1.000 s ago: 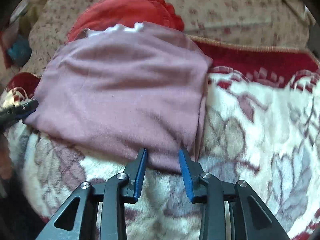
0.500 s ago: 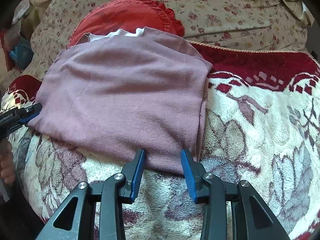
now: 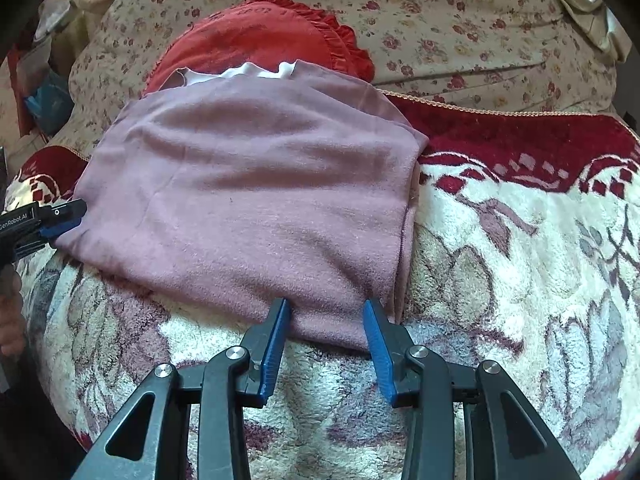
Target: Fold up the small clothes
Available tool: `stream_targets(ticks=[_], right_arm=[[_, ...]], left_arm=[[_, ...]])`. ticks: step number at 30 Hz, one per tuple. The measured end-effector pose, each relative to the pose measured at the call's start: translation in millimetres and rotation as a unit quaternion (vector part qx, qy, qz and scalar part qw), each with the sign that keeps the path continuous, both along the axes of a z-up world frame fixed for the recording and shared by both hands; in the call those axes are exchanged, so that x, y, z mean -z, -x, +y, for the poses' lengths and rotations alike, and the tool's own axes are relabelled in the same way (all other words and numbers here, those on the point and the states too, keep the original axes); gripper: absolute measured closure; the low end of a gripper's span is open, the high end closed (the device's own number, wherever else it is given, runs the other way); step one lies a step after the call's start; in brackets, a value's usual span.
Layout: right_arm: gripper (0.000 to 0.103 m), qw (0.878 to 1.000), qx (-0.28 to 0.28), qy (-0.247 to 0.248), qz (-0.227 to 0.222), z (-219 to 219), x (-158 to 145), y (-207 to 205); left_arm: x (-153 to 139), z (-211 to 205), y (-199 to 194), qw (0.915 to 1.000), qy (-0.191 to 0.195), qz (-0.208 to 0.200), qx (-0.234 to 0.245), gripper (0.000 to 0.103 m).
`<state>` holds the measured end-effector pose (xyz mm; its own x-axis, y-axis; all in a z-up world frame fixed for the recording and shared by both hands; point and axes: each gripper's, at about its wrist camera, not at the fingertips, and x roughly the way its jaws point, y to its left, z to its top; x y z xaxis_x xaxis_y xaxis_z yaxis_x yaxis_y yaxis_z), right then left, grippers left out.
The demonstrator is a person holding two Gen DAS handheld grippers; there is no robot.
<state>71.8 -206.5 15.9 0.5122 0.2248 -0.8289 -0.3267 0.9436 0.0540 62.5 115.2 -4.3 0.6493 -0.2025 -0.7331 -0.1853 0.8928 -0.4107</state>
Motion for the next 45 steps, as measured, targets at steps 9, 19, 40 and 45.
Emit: stream_targets(ticks=[9, 19, 40, 45], right_arm=[[0.066, 1.0, 0.0, -0.004, 0.0, -1.9, -2.3, -1.2], [0.066, 0.982, 0.07, -0.171, -0.027, -78.4, -33.6, 22.5], [0.066, 0.895, 0.146, -0.402, 0.13, -97.9, 29.0, 3.0], [0.066, 0.852, 0.192, -0.467, 0.14, -116.6, 38.6, 2.4]], left_arm=[[-1.1, 1.9, 0.8, 1.0, 0.008, -0.003, 0.0, 0.056], [-6.4, 46.6, 54.0, 0.9934, 0.09, -0.015, -0.069, 0.046], [4.7, 36.6, 38.7, 0.9908, 0.12, -0.049, -0.041, 0.045], [9.9, 39.3, 37.6, 0.9904, 0.122, -0.034, -0.055, 0.046]])
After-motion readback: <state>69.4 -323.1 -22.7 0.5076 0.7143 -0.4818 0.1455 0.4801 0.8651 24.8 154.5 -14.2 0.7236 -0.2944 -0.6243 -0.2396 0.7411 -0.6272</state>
